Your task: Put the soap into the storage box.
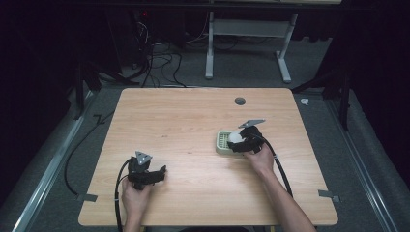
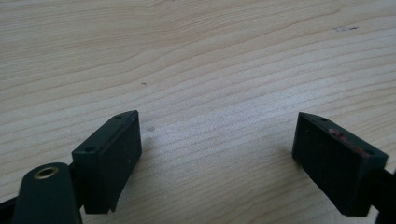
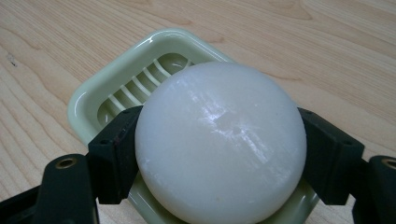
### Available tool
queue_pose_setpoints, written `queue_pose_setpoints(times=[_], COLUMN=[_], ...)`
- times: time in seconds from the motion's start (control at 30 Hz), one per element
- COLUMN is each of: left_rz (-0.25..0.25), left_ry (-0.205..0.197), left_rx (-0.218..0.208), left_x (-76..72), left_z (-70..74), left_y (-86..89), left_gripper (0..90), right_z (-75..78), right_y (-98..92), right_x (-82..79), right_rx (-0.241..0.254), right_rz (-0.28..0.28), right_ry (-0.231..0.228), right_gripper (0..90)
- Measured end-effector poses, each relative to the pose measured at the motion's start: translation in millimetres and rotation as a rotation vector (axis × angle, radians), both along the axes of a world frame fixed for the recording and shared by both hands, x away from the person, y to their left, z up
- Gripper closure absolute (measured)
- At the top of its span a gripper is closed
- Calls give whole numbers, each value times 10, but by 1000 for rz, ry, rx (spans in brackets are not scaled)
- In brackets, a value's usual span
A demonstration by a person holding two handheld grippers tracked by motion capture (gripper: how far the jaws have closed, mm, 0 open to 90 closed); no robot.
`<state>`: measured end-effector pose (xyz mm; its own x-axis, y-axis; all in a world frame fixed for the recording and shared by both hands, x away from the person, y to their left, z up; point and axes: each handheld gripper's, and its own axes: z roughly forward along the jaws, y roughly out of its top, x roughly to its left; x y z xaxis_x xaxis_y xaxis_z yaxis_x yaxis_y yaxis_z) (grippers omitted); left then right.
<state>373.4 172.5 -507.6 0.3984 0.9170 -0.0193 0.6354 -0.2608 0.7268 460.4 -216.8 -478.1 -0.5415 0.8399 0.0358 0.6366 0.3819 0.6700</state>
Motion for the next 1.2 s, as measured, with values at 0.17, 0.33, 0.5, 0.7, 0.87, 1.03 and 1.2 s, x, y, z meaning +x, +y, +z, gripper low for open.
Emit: queue_pose_setpoints(times=[0.17, 0.33, 0.5, 0.7, 0.87, 1.03, 1.2], left_rz=[0, 0, 0, 0, 0, 0, 0], left_ry=[0, 0, 0, 0, 0, 0, 0], left_rx=[0, 0, 0, 0, 0, 0, 0], left_x=[0, 0, 0, 0, 0, 0, 0], left_z=[0, 0, 0, 0, 0, 0, 0], left_y=[0, 0, 0, -1, 0, 0, 0], left_gripper=[164, 164, 164, 164, 164, 164, 163], right_z=[10, 53, 96, 157, 202, 233, 250], right_y=[-21, -52, -76, -99, -125, -145, -181], right_x=[2, -12, -38, -64, -84, -101, -106], right_rx=[23, 57, 75, 97, 106, 117, 130], right_rz=[6, 5, -7, -15, -16, -16, -21], right_ry=[-8, -25, -39, -62, -71, -75, -80], right_gripper=[236, 230, 231, 241, 245, 247, 251])
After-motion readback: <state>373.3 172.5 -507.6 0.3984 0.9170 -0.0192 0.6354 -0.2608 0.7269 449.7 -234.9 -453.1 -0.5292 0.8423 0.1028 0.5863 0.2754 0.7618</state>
